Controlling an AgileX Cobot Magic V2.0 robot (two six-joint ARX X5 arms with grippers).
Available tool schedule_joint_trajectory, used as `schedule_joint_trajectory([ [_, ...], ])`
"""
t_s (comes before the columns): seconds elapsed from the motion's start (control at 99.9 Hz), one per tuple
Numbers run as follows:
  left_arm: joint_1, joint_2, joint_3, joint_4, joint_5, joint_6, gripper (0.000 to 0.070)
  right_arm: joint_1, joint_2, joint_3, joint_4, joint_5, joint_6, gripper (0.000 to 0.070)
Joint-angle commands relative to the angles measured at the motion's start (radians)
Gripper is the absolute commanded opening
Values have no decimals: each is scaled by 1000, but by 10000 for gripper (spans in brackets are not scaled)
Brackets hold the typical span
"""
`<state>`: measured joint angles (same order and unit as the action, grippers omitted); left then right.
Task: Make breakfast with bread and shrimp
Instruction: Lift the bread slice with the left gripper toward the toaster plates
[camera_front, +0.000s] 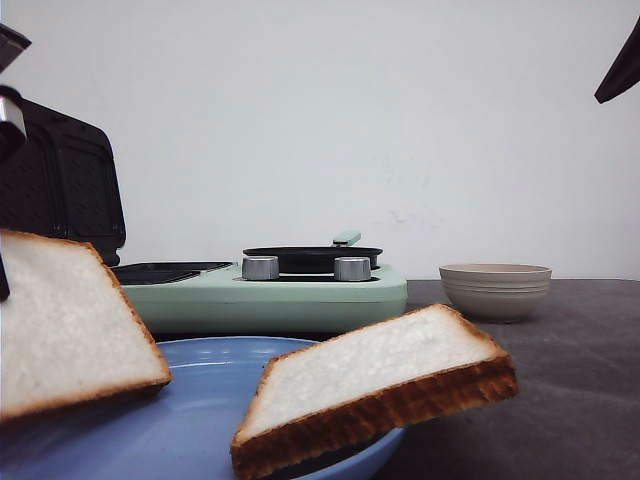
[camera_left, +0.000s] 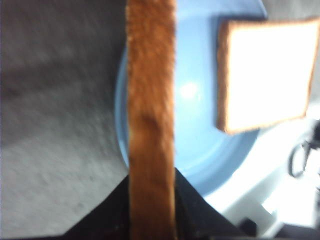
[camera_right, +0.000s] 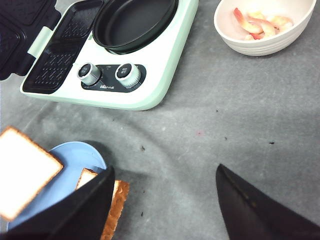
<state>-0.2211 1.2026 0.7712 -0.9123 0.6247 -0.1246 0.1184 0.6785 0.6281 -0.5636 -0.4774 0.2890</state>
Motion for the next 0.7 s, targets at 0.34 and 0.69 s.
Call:
schedule_joint_trajectory([
  [0.34, -11, -170, 24, 223, -115, -69, 3, 3, 6, 15, 10, -5, -5, 397],
  [0.69, -21, -222, 39, 359, -174, -76, 3, 3, 6, 15, 10, -5, -5, 397],
])
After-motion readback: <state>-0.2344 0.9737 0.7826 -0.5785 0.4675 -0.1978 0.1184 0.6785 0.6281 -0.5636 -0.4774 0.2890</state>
